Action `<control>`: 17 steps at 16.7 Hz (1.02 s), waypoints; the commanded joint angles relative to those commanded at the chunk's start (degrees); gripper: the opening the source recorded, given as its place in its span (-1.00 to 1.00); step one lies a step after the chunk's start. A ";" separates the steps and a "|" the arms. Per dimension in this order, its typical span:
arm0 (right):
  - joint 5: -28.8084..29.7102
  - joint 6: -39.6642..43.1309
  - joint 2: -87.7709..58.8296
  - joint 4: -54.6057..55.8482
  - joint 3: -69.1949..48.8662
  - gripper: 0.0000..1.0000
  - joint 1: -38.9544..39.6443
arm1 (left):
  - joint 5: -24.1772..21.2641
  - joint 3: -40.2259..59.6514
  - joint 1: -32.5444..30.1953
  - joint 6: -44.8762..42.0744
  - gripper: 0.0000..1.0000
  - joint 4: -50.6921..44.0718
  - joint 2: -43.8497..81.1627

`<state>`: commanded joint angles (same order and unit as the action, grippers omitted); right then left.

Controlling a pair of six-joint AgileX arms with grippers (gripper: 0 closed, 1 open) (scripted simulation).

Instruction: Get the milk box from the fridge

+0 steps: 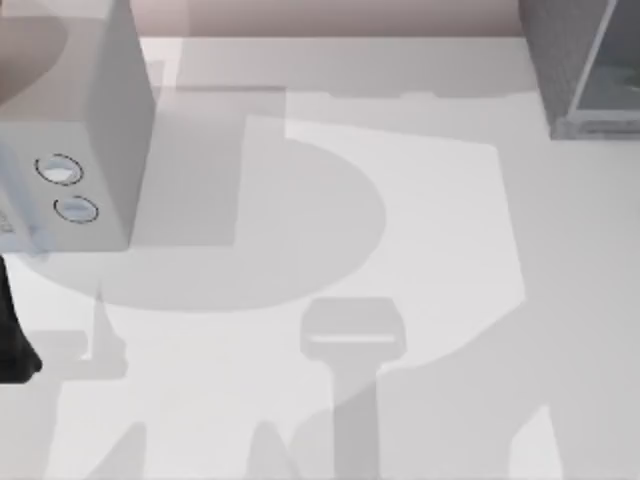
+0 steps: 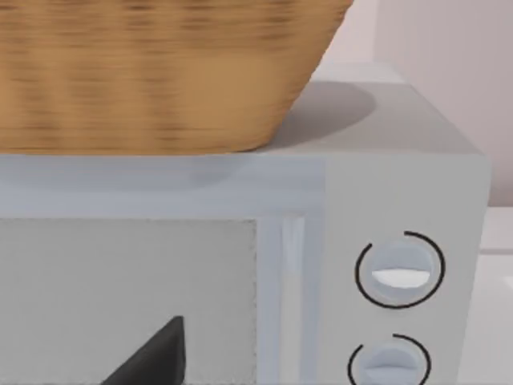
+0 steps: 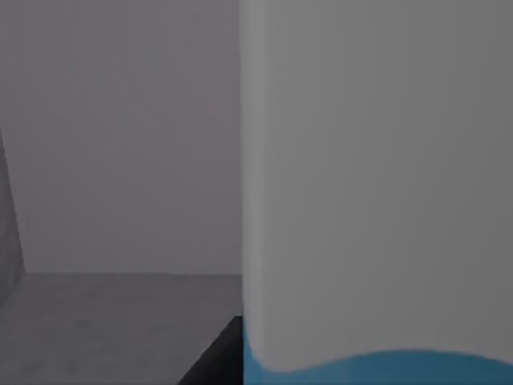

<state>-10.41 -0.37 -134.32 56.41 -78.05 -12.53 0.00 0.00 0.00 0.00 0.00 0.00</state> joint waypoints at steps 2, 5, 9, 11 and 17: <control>-0.02 -0.08 0.31 -0.18 -0.04 -1.00 -0.19 | 0.00 0.00 0.00 0.00 1.00 0.00 0.00; 0.01 -0.15 2.31 -2.58 -0.51 -1.00 -0.22 | 0.00 0.00 0.00 0.00 1.00 0.00 0.00; -0.07 -0.18 5.53 -7.34 -1.26 -1.00 -0.20 | 0.00 0.00 0.00 0.00 1.00 0.00 0.00; -0.10 -0.15 6.79 -8.51 -1.78 -1.00 -0.19 | 0.00 0.00 0.00 0.00 1.00 0.00 0.00; -0.55 -0.26 8.38 -7.45 0.68 -1.00 -0.27 | 0.00 0.00 0.00 0.00 1.00 0.00 0.00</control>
<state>-10.96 -0.63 -125.94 48.96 -77.37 -12.80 0.00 0.00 0.00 0.00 0.00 0.00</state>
